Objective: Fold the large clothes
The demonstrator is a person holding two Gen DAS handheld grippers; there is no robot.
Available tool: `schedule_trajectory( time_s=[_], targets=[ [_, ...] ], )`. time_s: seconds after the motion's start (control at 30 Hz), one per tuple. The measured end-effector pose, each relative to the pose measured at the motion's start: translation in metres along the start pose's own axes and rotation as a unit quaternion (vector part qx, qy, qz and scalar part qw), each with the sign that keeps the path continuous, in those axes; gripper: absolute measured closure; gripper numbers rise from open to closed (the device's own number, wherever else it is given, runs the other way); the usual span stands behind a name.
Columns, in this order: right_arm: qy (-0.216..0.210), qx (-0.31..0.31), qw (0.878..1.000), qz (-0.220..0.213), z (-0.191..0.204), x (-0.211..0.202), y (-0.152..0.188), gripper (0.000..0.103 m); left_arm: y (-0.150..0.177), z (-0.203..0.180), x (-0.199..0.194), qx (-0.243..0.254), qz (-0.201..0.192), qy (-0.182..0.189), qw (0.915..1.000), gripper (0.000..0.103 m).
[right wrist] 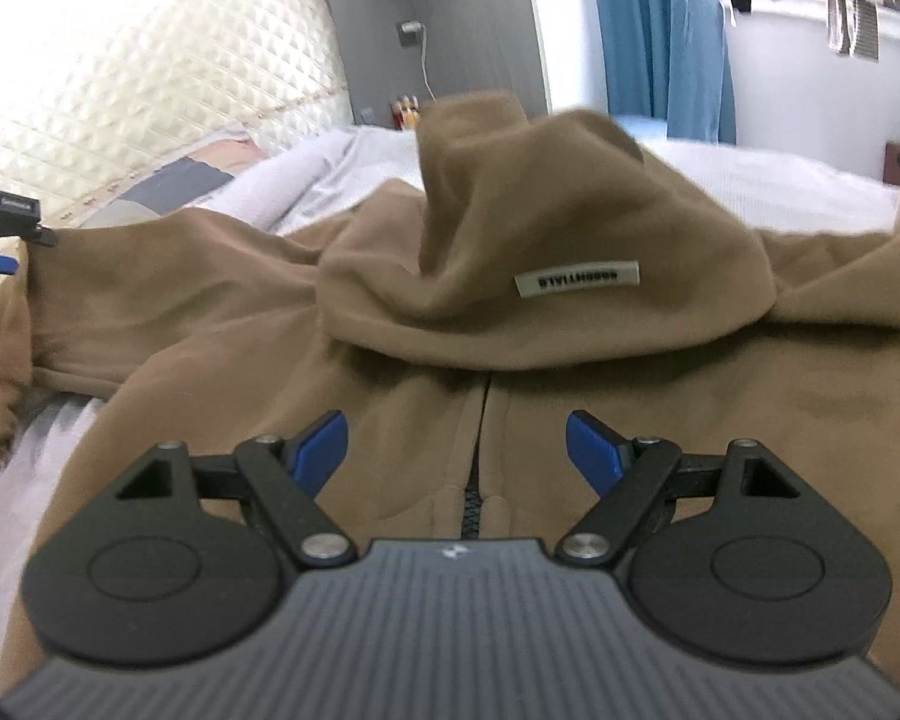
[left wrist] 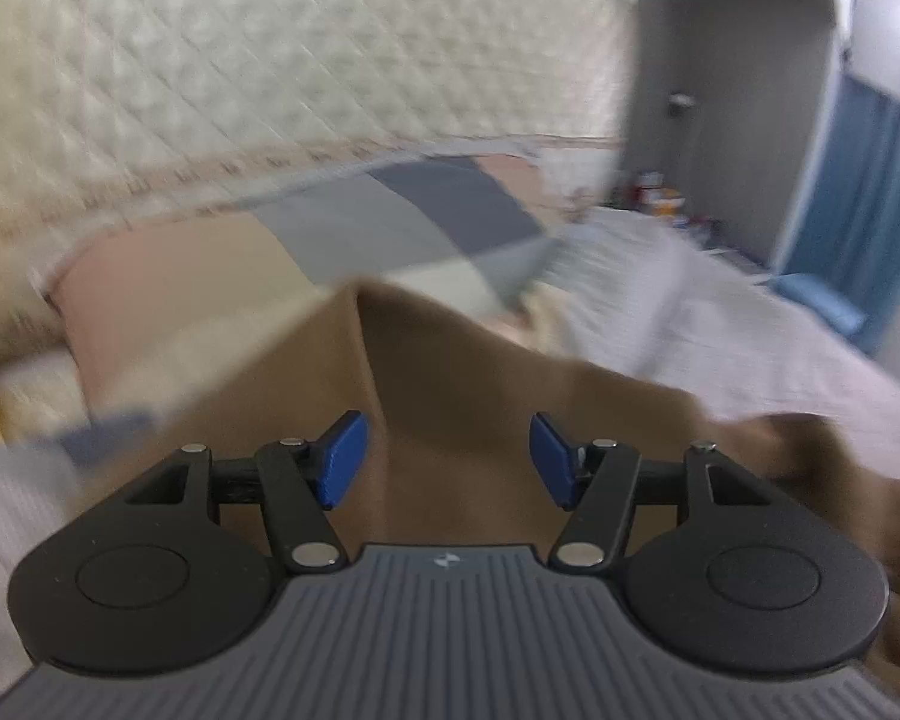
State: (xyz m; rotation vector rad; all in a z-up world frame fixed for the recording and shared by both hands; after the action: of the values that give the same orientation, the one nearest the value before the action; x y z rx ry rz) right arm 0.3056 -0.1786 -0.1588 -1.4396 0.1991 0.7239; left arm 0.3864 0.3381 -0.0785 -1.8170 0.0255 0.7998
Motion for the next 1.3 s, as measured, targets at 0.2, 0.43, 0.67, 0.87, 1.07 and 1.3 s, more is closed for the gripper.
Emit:
schedule_trajectory(
  time_s=[0.2, 0.43, 0.67, 0.87, 1.07, 1.3],
  targets=[
    [-0.005, -0.02, 0.999, -0.031, 0.005, -0.026, -0.005, 0.022, 0.061, -0.046, -0.062, 0.028, 0.005, 0.067, 0.9974, 0.037],
    [-0.015, -0.032, 0.998, -0.048, 0.008, -0.046, -0.009, 0.022, 0.122, -0.099, -0.116, 0.032, 0.016, 0.149, 0.9881, 0.037],
    [0.003, -0.032, 0.998, -0.057, -0.002, -0.054, -0.009, 0.021, 0.16, -0.133, -0.128, 0.037, 0.031, 0.215, 0.9755, 0.037],
    [0.03, -0.033, 0.998, -0.051, -0.012, -0.036, -0.028, 0.013, 0.166, -0.127, -0.105, 0.02, 0.044, 0.23, 0.9721, 0.037],
    [0.061, -0.028, 0.997, -0.043, -0.02, 0.012, -0.06, 0.0, 0.172, -0.122, -0.083, 0.013, 0.061, 0.24, 0.9688, 0.038],
    [0.067, -0.03, 0.997, -0.024, -0.021, 0.091, -0.064, 0.0, 0.173, -0.117, -0.061, -0.014, 0.068, 0.261, 0.9629, 0.038]
  ],
)
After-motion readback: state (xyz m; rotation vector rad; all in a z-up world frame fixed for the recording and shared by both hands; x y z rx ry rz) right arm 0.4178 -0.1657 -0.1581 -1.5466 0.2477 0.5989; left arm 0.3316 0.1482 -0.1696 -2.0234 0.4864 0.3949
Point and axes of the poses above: each gripper's, at about its wrist camera, not at the fingertips, and x roughly the way its jaws point, z to its left, y to its underside, the point moved 5 cm from there along x, roughly the way its jaws point, and after that the axes turned 4 degrees about y, right-handed, at the moved point
